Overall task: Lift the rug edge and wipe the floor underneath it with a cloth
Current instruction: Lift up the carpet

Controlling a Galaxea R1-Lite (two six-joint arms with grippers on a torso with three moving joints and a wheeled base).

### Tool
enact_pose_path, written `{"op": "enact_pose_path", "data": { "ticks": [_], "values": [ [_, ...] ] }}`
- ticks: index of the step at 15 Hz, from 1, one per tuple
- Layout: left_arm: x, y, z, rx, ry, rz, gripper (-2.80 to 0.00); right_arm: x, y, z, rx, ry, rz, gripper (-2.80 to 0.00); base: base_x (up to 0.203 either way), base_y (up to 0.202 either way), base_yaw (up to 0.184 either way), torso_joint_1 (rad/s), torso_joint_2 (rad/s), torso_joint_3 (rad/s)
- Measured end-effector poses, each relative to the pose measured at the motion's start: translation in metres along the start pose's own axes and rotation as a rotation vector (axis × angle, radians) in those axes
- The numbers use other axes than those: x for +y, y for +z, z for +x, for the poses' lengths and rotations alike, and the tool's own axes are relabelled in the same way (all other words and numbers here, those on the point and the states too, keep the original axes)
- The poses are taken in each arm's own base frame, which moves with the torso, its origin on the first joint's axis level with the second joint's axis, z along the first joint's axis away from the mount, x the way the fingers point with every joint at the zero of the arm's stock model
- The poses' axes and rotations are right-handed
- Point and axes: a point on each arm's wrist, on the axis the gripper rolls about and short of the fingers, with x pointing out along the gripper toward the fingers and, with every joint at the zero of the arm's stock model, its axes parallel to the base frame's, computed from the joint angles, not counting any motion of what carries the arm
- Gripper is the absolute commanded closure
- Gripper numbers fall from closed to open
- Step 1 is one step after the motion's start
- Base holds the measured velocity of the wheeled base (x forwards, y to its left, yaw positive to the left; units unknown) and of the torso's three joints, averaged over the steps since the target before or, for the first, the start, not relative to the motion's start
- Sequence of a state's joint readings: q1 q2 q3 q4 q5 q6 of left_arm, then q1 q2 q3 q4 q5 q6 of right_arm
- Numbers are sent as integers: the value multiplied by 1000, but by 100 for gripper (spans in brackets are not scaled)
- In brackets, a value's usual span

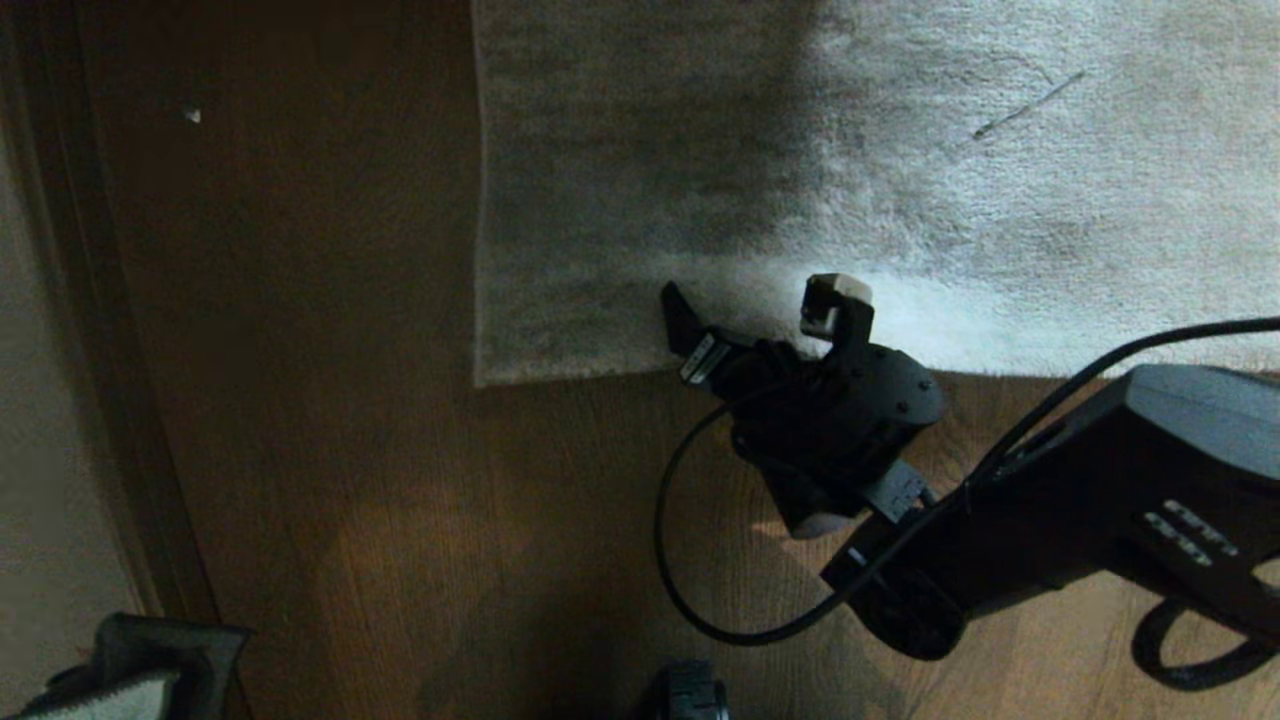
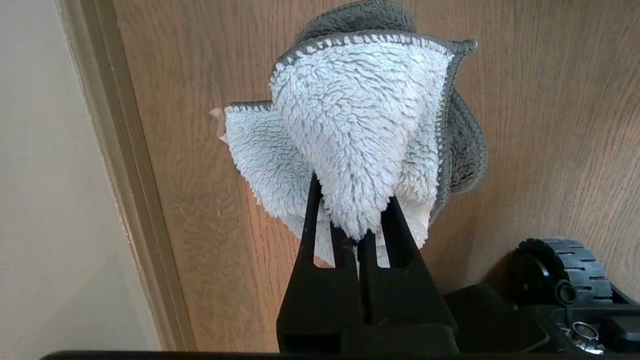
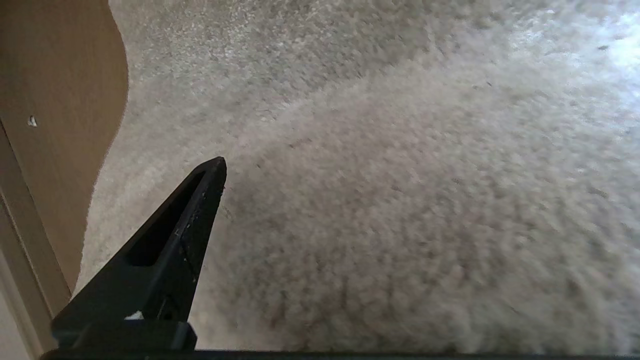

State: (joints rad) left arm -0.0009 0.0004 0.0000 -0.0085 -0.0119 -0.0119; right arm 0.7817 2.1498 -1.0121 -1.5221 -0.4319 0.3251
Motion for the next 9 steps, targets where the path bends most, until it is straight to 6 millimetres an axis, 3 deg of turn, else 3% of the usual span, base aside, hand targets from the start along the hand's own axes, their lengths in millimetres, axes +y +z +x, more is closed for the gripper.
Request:
{"op": "enact_pose_path", "data": {
  "ticks": [9],
  "values": [
    [0,0,0,0,0,0,0,20,-4,7,-34,44,43,-280,0,0,0,0,0,0]
  ]
}}
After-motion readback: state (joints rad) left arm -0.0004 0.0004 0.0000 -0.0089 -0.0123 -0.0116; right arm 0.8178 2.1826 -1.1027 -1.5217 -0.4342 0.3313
